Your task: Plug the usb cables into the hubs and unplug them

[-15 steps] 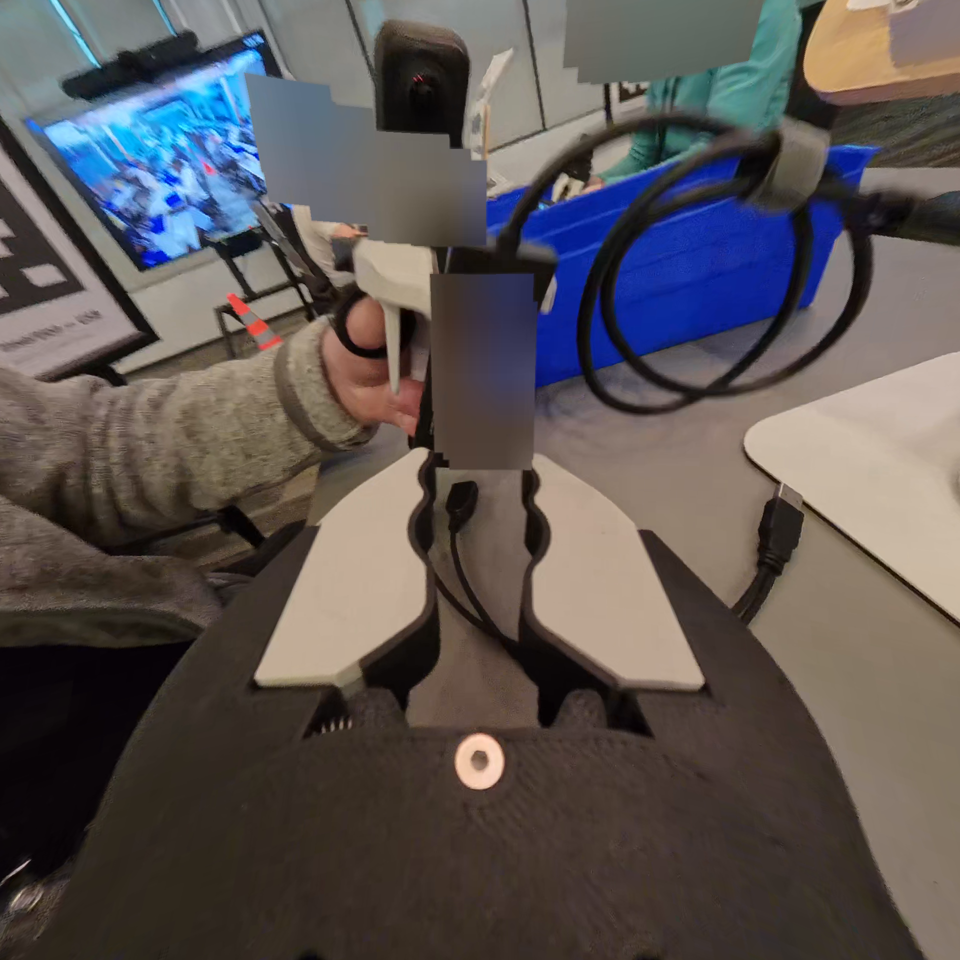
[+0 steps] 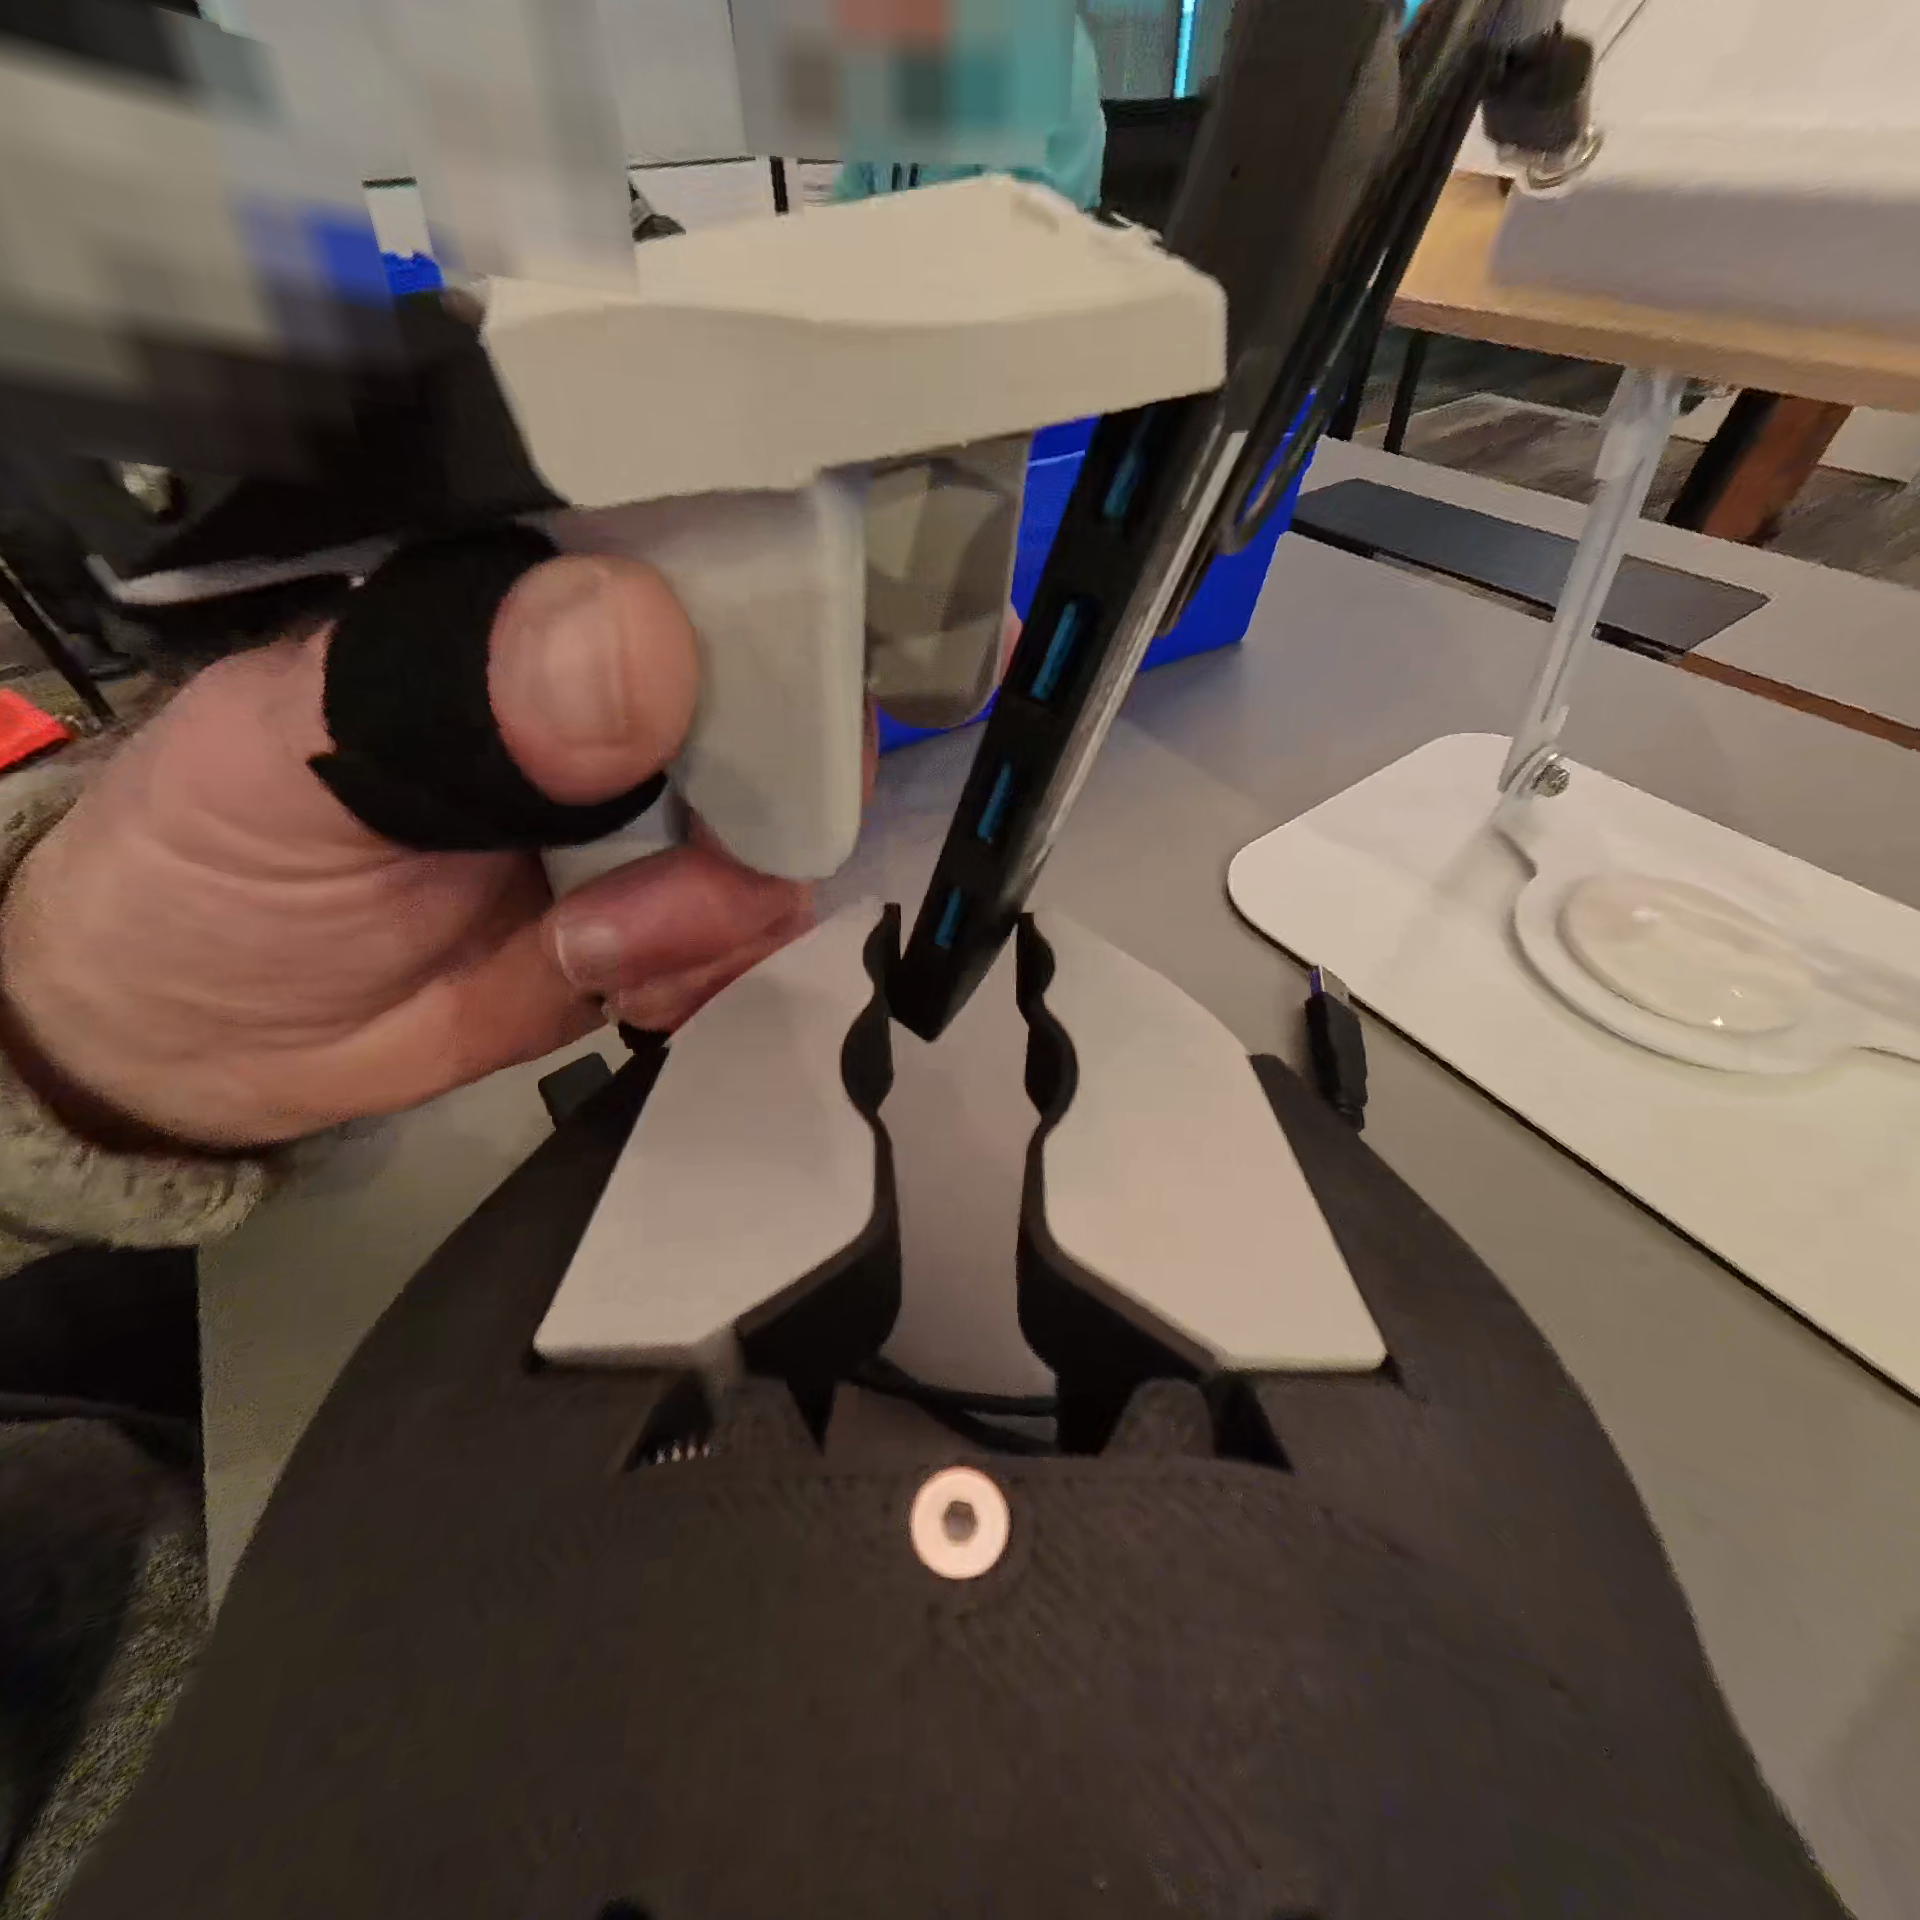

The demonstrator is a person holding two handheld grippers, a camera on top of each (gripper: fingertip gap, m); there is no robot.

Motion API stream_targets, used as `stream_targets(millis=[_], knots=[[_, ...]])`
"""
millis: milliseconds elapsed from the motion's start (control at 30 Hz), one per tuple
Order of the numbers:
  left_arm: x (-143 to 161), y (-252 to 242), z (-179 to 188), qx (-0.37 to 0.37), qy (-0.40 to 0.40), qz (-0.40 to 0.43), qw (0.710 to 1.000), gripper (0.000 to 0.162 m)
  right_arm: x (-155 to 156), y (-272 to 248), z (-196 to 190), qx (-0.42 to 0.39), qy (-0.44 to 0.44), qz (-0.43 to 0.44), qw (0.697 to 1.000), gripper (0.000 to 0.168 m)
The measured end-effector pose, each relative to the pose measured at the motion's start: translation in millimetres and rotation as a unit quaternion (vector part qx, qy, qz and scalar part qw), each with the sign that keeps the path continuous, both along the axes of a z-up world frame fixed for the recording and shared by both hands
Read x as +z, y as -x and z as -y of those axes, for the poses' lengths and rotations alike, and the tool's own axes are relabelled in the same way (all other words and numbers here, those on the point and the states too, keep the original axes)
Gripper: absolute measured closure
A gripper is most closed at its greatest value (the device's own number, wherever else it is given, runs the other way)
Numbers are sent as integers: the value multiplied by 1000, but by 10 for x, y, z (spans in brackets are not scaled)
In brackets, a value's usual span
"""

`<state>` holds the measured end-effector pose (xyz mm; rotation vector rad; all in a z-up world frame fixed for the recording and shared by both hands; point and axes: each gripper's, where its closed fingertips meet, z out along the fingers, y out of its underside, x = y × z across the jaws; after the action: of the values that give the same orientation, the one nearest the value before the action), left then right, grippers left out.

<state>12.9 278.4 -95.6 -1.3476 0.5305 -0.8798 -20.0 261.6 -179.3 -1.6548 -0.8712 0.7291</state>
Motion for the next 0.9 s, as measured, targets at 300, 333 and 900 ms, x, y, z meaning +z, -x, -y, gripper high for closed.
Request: stream_targets(millis=[300, 333, 900], knots=[[96, 35, 98, 18, -37, -6, 999, 153, 56, -152, 9, 47, 19, -22, 998, 157], [97, 31, 107, 15, -38, -8, 999, 155, 59, -168, 18, 54, 16, -13, 998, 157], [-203, -198, 548, -270, 59, -40, 960, 148, 101, -189, 526, 329, 33, 3, 944, 157]])
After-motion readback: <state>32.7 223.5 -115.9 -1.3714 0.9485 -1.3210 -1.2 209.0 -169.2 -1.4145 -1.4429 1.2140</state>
